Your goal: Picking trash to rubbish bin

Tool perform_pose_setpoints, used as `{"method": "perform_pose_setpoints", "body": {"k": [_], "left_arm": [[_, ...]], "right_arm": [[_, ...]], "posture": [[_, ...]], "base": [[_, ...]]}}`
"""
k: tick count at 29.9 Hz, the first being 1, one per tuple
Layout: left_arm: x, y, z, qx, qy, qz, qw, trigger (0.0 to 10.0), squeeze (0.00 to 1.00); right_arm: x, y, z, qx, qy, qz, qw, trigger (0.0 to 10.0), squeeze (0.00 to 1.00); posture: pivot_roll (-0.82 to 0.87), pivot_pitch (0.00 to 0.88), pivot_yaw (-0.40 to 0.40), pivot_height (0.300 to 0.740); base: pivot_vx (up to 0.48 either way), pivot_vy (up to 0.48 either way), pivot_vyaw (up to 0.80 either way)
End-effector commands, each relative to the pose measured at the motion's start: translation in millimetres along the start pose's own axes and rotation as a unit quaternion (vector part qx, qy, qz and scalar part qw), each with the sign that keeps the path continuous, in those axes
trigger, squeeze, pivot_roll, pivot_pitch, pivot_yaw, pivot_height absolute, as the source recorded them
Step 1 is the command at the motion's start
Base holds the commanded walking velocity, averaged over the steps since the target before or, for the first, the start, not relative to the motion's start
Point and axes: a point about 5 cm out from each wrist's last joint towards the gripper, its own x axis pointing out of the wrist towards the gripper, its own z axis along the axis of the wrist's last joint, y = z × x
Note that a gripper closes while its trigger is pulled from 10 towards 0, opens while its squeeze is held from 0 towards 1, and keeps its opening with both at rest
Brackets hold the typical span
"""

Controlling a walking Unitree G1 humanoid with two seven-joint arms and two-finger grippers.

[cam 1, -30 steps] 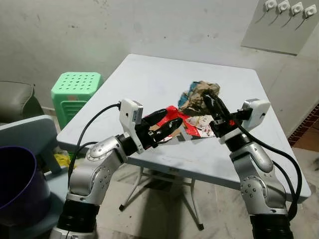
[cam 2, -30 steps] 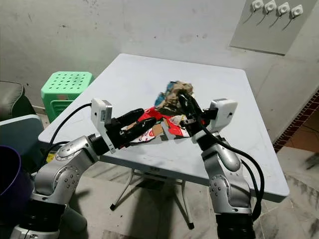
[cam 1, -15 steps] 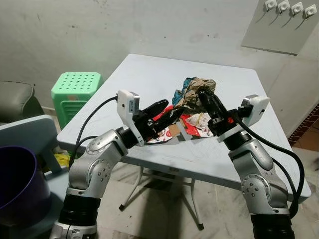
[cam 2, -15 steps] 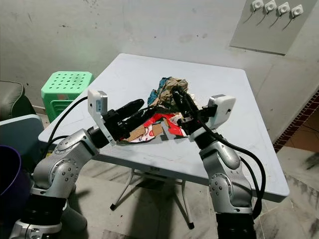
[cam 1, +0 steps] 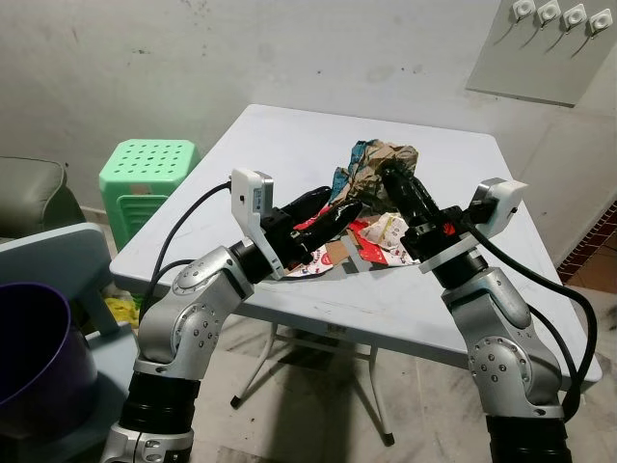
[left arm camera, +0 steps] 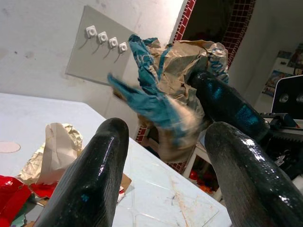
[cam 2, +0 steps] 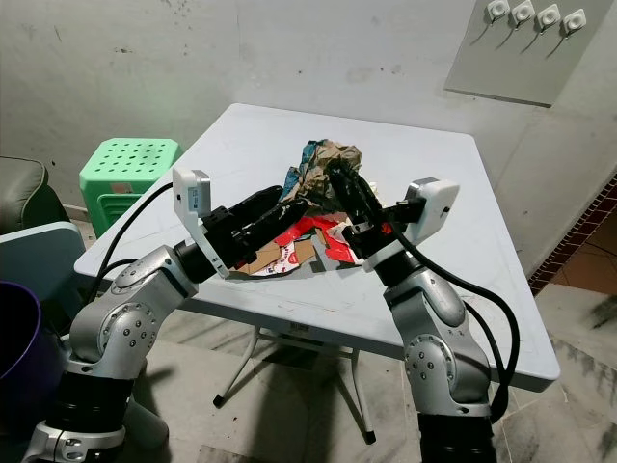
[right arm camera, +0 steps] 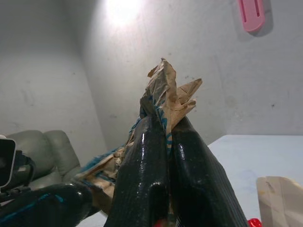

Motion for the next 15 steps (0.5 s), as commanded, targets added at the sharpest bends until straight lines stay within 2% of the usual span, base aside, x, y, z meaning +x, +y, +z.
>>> {"method": "perform_pose_setpoints", "body": {"k": [1,8,9,10,11,14,15], "left_arm": [[2.9,0.5,3.8,0.002,0.0,0.004,1.0,10.0,0.0],[3.3,1.8,7.2,0.002,-0.009,0.005,1.0,10.0,0.0],[3.3,1.6,8.2,-0.001,-0.015,0.003,1.0,9.1,0.0],[3.1,1.6,8.5,-0.002,-0.016,0.003,1.0,6.3,0.0],[3.1,1.6,8.7,-0.002,-0.017,0.002,1.0,5.3,0.0],[3.1,1.4,8.7,-0.004,-0.017,0.0,1.0,5.1,0.0],[3.3,1.0,8.9,-0.004,-0.018,-0.002,1.0,2.7,0.0]], "right_arm": [[0.0,2.4,6.7,0.005,-0.013,0.008,1.0,10.0,0.0],[-0.2,4.5,7.1,0.008,-0.007,0.016,1.0,10.0,0.0],[-0.2,5.2,6.7,0.008,-0.005,0.018,1.0,10.0,0.0],[-0.3,6.0,6.3,0.009,-0.004,0.02,1.0,10.0,0.0],[-0.3,6.6,6.0,0.009,-0.003,0.022,1.0,10.0,0.0],[-1.0,9.4,4.5,0.01,0.004,0.031,0.999,10.0,0.0],[-1.1,10.0,4.2,0.011,0.005,0.033,0.999,10.0,0.0]], "posture": [[-0.02,0.0,-0.045,0.74],[-0.02,0.0,-0.045,0.74],[-0.02,0.0,-0.045,0.74],[-0.03,0.0,-0.043,0.74],[-0.03,0.0,-0.044,0.74],[-0.03,0.0,-0.042,0.74],[-0.03,0.0,-0.042,0.74]], "base": [[0.0,0.0,0.0],[0.0,0.0,0.0],[0.0,0.0,0.0],[0.0,0.0,0.0],[0.0,0.0,0.0],[0.0,0.0,0.0],[0.0,0.0,0.0]]}}
